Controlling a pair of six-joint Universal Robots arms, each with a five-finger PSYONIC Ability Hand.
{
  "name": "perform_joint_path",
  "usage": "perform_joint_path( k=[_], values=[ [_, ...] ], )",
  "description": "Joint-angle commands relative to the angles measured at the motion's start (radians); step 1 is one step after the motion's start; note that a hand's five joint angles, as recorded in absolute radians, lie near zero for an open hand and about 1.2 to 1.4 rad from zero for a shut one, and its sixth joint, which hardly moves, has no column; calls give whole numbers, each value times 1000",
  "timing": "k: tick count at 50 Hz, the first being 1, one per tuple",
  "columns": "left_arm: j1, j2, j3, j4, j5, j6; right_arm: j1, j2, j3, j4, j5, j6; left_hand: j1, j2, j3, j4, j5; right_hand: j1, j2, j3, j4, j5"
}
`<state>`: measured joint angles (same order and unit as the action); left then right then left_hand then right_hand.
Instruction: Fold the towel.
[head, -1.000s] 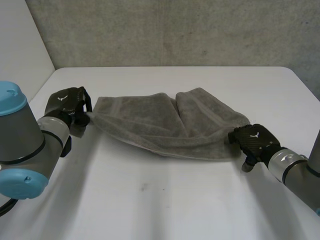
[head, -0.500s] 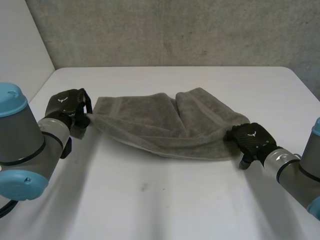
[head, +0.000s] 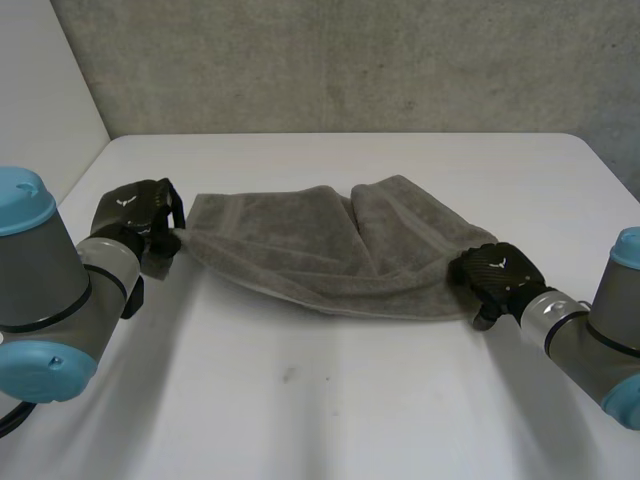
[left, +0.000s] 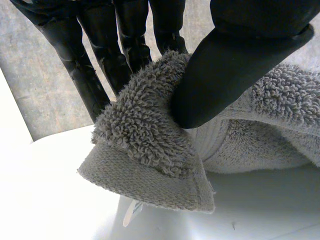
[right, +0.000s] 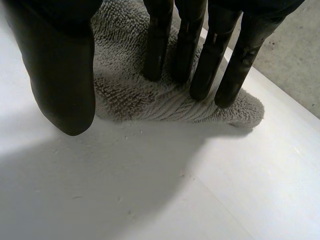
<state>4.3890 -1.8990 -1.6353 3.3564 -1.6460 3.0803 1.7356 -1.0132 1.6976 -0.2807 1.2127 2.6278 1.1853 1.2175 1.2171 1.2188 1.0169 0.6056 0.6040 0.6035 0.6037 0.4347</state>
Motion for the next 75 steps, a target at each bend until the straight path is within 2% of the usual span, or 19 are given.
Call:
perform_joint_path(
  k=[1, 24, 30, 32, 33, 34, 41, 46, 48, 51, 53, 56, 59, 61, 67, 69, 72, 73, 75],
  values=[
    [1, 0, 0, 0, 0, 0, 13, 13, -19, 0, 5, 0, 211, 179, 179, 178, 205, 25, 27, 27, 27, 22],
    [1, -3, 0, 2, 0, 0, 15, 25, -59, -3, 13, 60, 211, 179, 179, 178, 205, 293, 294, 295, 295, 289],
    [0, -5, 0, 2, 0, 0, 15, 25, -64, -15, 13, 61, 211, 179, 179, 178, 205, 442, 444, 444, 444, 439],
    [0, -3, 0, 0, 0, 0, 15, 25, -62, -26, 15, 63, 211, 179, 179, 178, 205, 629, 631, 631, 631, 625],
    [0, -5, 0, 0, 0, 0, 15, 25, -62, -26, 15, 63, 211, 179, 179, 178, 205, 630, 632, 632, 632, 627],
    [0, -5, 0, 0, 0, 0, 15, 25, -62, -26, 15, 63, 211, 179, 179, 178, 205, 778, 780, 781, 780, 775],
    [0, -2, -1, 0, 0, 0, 13, -1, -59, -21, 15, 67, 211, 179, 179, 178, 205, 791, 792, 793, 793, 787],
    [-11, 5, -1, 0, 2, 2, 5, -113, -55, -11, 15, 129, 211, 179, 179, 178, 205, 791, 792, 793, 793, 787],
    [-17, 12, -1, -5, 2, 3, 4, -223, -59, 12, 5, 194, 211, 179, 179, 178, 205, 791, 792, 793, 793, 787],
    [-23, 74, -5, -12, 2, 3, 2, -286, -69, 44, 2, 215, 211, 179, 179, 178, 205, 791, 792, 793, 793, 787],
    [-40, 150, -23, -12, 2, 3, 2, -413, -104, 144, -19, 228, 211, 179, 179, 178, 205, 791, 792, 793, 793, 787],
    [-49, 186, -31, -12, 3, 3, -5, -493, -163, 260, -60, 232, 211, 179, 179, 178, 205, 791, 792, 793, 793, 787],
    [-66, 256, -41, -12, 3, 2, -13, -518, -194, 316, -73, 225, 211, 179, 179, 178, 205, 791, 792, 793, 793, 787],
    [-75, 299, -55, -11, 5, 2, -31, -542, -249, 427, -91, 221, 211, 179, 179, 178, 205, 791, 792, 793, 793, 787],
    [-85, 294, -61, -9, 23, 2, -28, -492, -276, 509, -94, 202, 211, 179, 179, 178, 205, 791, 792, 793, 793, 787],
    [-86, 252, -58, -5, 28, 5, -18, -357, -286, 518, -81, 140, 211, 179, 179, 178, 205, 791, 792, 793, 793, 787],
    [-83, 180, -44, -9, 28, 6, 5, -225, -312, 523, -56, 59, 211, 179, 179, 178, 205, 791, 792, 793, 793, 787],
    [-83, 179, -44, -9, 28, 6, 5, -225, -312, 523, -56, 58, 211, 179, 179, 178, 205, 791, 792, 793, 793, 787],
    [-80, 150, -38, -11, 28, 8, 35, -107, -335, 522, -4, 14, 211, 179, 179, 178, 205, 731, 732, 733, 733, 727]
  ],
)
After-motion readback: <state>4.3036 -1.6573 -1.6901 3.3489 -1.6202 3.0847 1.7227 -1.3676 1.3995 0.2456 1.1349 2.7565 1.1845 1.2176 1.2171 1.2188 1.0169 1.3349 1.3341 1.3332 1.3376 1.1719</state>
